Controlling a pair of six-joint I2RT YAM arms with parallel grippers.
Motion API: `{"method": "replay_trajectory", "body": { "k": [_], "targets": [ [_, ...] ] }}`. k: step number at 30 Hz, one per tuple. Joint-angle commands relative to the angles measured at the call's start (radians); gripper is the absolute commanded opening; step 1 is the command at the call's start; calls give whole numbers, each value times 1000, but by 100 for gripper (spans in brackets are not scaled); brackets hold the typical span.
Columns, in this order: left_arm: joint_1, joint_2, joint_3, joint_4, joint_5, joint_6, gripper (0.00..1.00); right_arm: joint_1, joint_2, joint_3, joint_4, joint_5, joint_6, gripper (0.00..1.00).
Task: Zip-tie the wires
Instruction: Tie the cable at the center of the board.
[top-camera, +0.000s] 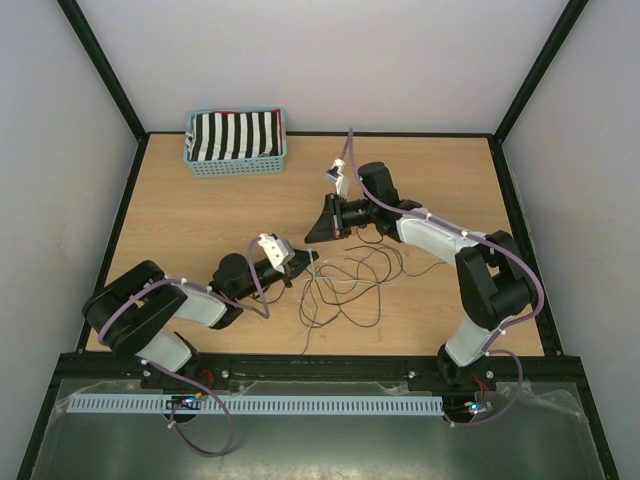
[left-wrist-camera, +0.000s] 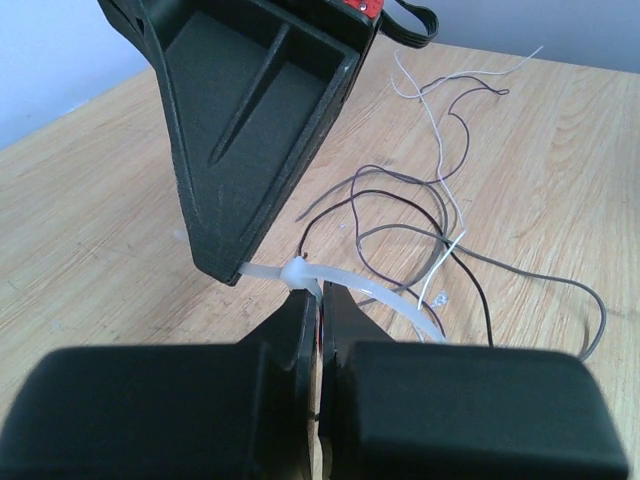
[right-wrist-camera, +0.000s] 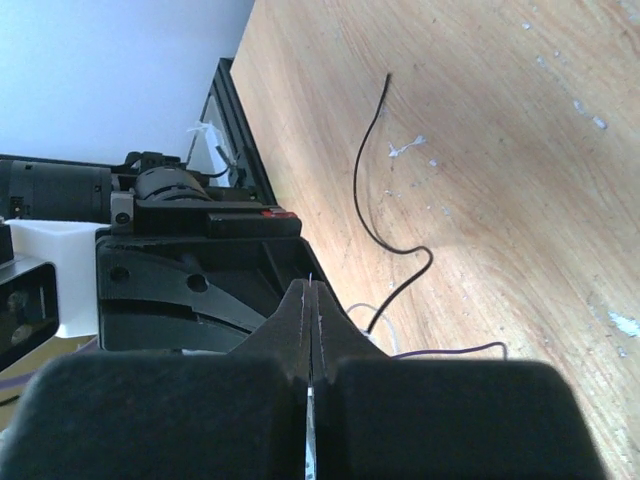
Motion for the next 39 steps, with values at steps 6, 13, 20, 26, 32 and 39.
{"method": "replay_trajectory", "body": {
  "k": [6, 13, 20, 26, 32, 39],
  "targets": [
    [-30, -52, -17, 58, 41, 9, 0, -8, 74, 103, -28, 176, -116, 0],
    [-30, -45, -19, 59, 35, 11, 0, -11, 123, 125, 49, 189, -102, 0],
    [-27, -36, -22, 58, 7, 5, 0, -47, 109, 138, 45, 152, -84, 3],
    [23, -22, -32, 59, 19, -66, 0, -93, -37, 96, -21, 46, -116, 53],
    [49, -18, -24, 58, 46, -113, 0, -94, -129, -26, 20, -87, -73, 61],
    [59, -12, -8, 58, 87, -138, 0, -74, -133, -82, 63, -105, -46, 63]
  ]
}}
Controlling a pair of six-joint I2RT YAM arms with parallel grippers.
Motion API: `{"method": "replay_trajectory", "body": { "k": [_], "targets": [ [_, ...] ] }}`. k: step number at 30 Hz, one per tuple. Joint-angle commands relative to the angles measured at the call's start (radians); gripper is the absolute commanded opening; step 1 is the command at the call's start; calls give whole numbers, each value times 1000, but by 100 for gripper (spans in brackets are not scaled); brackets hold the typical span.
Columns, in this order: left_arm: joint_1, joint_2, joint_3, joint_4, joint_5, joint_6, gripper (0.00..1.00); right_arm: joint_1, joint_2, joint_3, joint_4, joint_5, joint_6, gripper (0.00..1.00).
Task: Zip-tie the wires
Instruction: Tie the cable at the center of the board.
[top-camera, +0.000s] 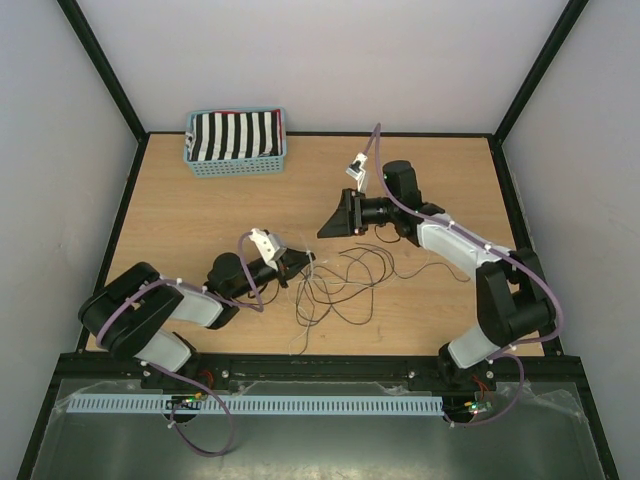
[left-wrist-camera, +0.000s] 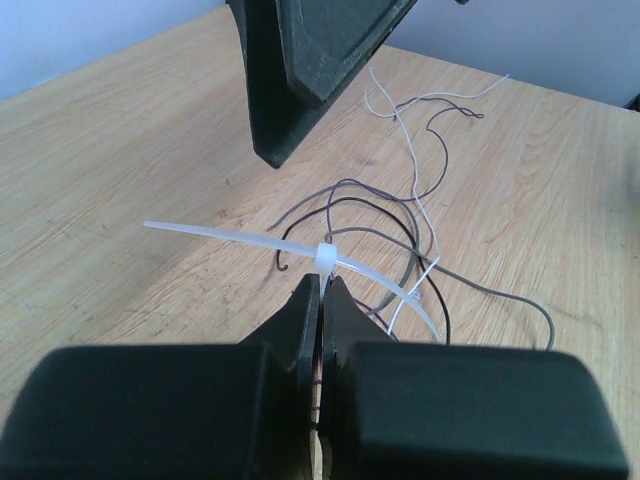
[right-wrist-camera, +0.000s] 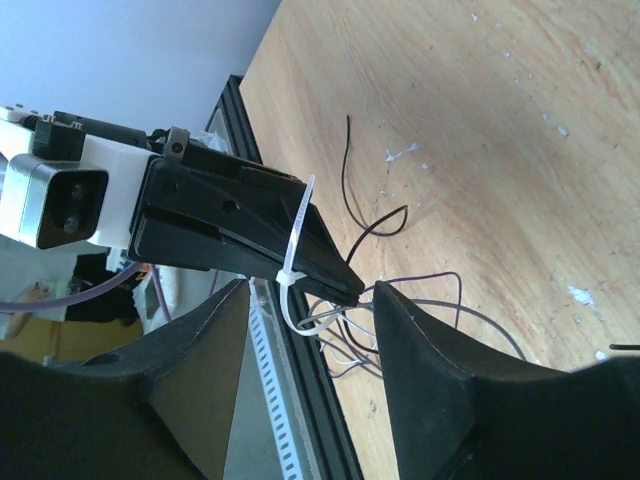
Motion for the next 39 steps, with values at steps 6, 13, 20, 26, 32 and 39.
{"method": "replay_trajectory", "body": {
  "k": [6, 13, 20, 26, 32, 39],
  "targets": [
    [6, 25, 29, 50, 65, -40, 0, 64, 40, 10, 95, -50, 55, 63],
    [6, 28, 32, 50, 67, -46, 0, 97, 79, 17, 100, -34, 61, 60],
    [6, 37, 35, 51, 65, -46, 0, 115, 95, 15, 103, -48, 68, 42],
    [6, 46, 39, 50, 65, -50, 0, 123, 106, 17, 108, -61, 75, 34],
    [6, 52, 42, 50, 62, -52, 0, 126, 109, 13, 109, -69, 79, 20],
    [4, 46, 37, 50, 77, -52, 0, 125, 136, 67, 114, -30, 83, 0]
  ]
}}
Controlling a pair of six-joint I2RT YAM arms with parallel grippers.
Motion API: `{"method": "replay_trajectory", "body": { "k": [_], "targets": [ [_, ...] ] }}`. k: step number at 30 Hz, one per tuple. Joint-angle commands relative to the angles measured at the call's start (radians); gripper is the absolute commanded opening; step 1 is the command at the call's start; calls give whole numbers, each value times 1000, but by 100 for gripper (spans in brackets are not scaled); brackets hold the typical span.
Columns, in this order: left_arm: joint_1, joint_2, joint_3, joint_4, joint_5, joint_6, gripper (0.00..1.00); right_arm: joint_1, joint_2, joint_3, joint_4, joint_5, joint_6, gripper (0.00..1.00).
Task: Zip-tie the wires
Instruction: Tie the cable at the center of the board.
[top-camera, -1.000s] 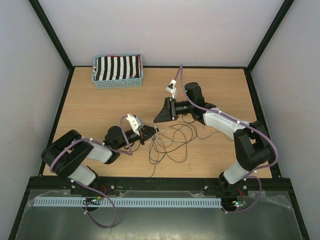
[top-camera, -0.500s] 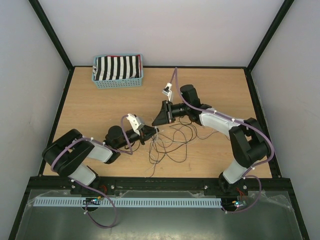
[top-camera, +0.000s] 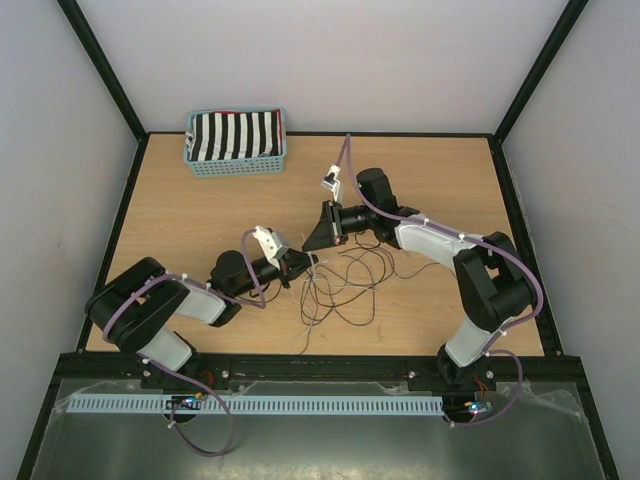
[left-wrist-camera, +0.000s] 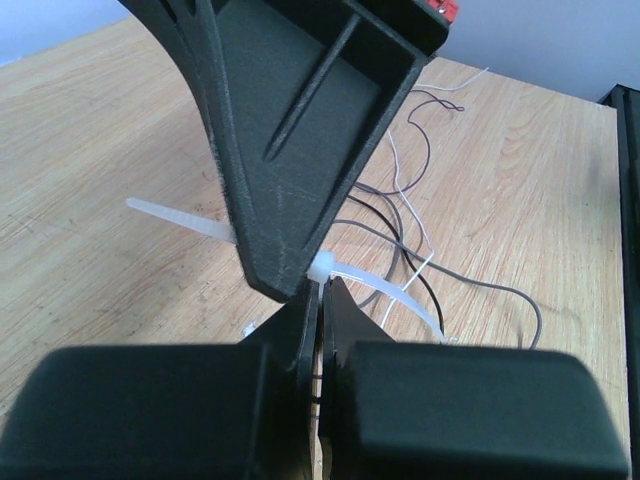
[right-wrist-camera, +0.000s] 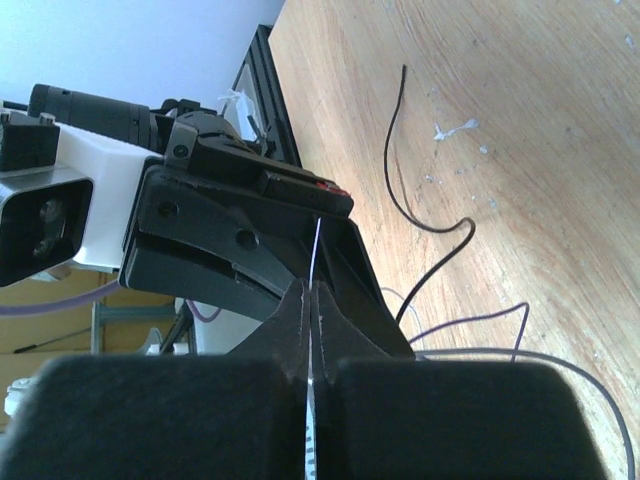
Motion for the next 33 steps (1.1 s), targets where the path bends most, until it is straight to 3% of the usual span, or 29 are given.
{"method": "replay_trajectory", "body": {
  "k": [1, 13, 20, 24, 27, 31, 33],
  "targets": [
    [2, -3, 13, 48, 29, -9, 0, 5, 23, 80, 29, 17, 3, 0],
    [-39, -20, 4, 48, -6, 35, 0, -2, 133, 275, -24, 136, -22, 0],
    [-21, -27, -22, 48, -53, 25, 0, -14, 114, 267, -54, 145, -46, 0],
    [43, -32, -46, 48, -39, -49, 36, -19, 74, 217, -47, 137, -55, 0],
    [86, -54, -75, 48, -7, -88, 49, -19, 56, 165, 3, 132, -32, 0],
    [130, -112, -136, 48, -19, -122, 76, -20, 54, 135, 18, 149, -31, 0],
    [156, -147, -167, 48, -34, -155, 81, -21, 48, 117, 31, 174, -24, 0]
  ]
}}
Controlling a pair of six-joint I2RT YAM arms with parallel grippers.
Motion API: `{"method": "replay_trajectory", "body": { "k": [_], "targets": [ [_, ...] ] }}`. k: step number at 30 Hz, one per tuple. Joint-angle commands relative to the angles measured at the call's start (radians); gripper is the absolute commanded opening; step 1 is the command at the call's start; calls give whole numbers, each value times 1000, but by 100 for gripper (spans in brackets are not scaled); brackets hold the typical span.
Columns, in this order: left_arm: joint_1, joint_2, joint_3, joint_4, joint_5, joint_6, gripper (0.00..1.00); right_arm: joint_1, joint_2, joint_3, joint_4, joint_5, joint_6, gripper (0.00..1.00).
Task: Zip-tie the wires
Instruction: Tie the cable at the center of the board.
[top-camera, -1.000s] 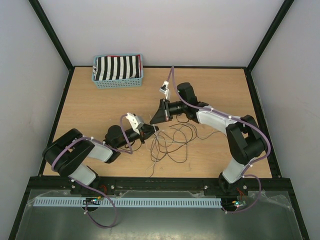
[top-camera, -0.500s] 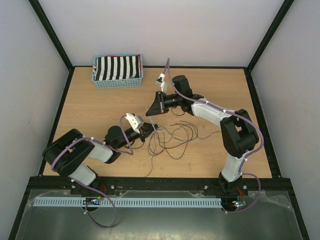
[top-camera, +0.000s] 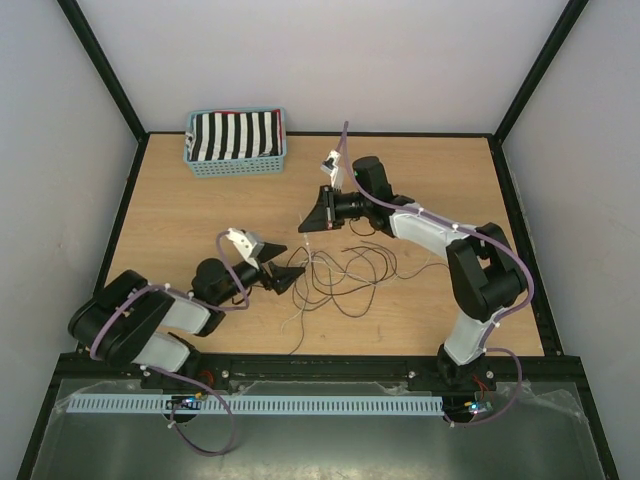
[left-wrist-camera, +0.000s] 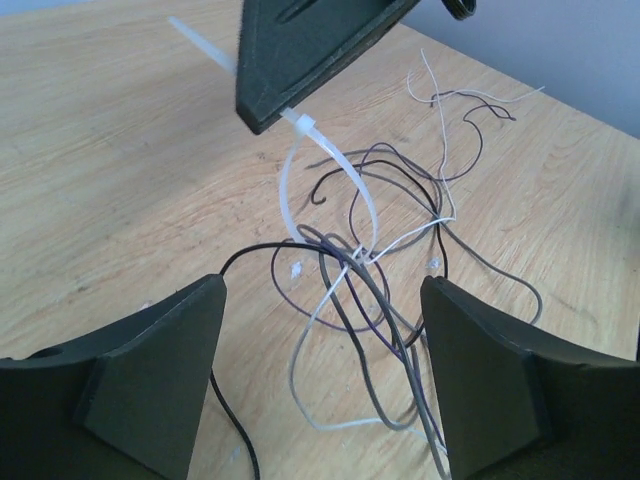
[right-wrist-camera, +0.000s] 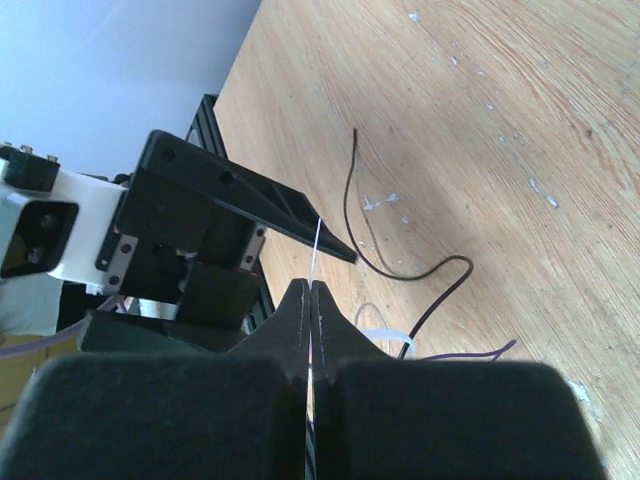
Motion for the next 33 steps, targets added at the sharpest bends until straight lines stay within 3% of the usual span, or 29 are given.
{"method": "replay_trajectory", "body": {
  "k": [1, 9, 15, 24, 33],
  "targets": [
    [48, -90, -62, 29, 3, -86, 82, -5, -47, -41, 67, 59, 13, 0],
    [17, -257, -39, -71, -107, -193, 83, 35, -177, -104, -20, 407, 4, 0],
    [-164, -404, 140, -585, -345, -19, 81, 52, -257, -172, -25, 607, 49, 0],
    [-202, -343, 194, -617, -406, 1, 64, 75, -270, -203, -5, 658, 81, 0],
    [-230, -217, 285, -579, -436, 42, 63, 86, -303, -238, 30, 688, 121, 0]
  ]
}}
